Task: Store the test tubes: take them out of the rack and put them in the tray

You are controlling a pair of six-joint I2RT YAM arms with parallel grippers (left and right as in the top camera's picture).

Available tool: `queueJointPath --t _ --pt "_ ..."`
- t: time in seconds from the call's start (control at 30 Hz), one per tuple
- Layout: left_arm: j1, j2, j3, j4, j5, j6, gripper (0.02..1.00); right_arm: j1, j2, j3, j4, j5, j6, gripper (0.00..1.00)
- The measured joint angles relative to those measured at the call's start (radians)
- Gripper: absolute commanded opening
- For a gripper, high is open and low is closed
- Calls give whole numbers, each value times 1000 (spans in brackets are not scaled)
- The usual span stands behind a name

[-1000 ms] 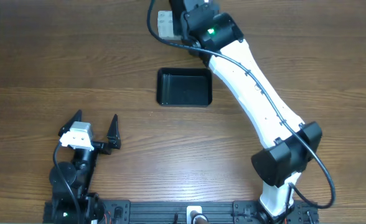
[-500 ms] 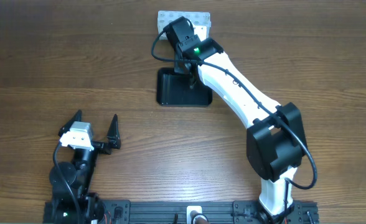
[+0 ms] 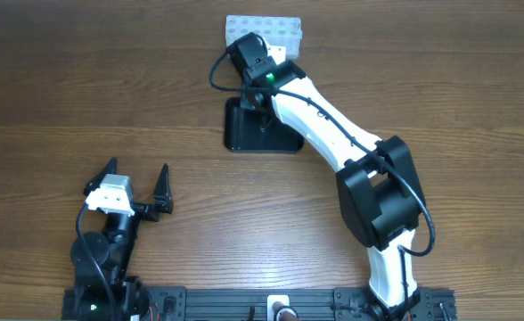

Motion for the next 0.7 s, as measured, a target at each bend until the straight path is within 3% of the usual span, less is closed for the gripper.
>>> queueJointPath --t 0.7 --pt "0 0 0 0 0 0 1000 23 45 0 32 -5 18 130"
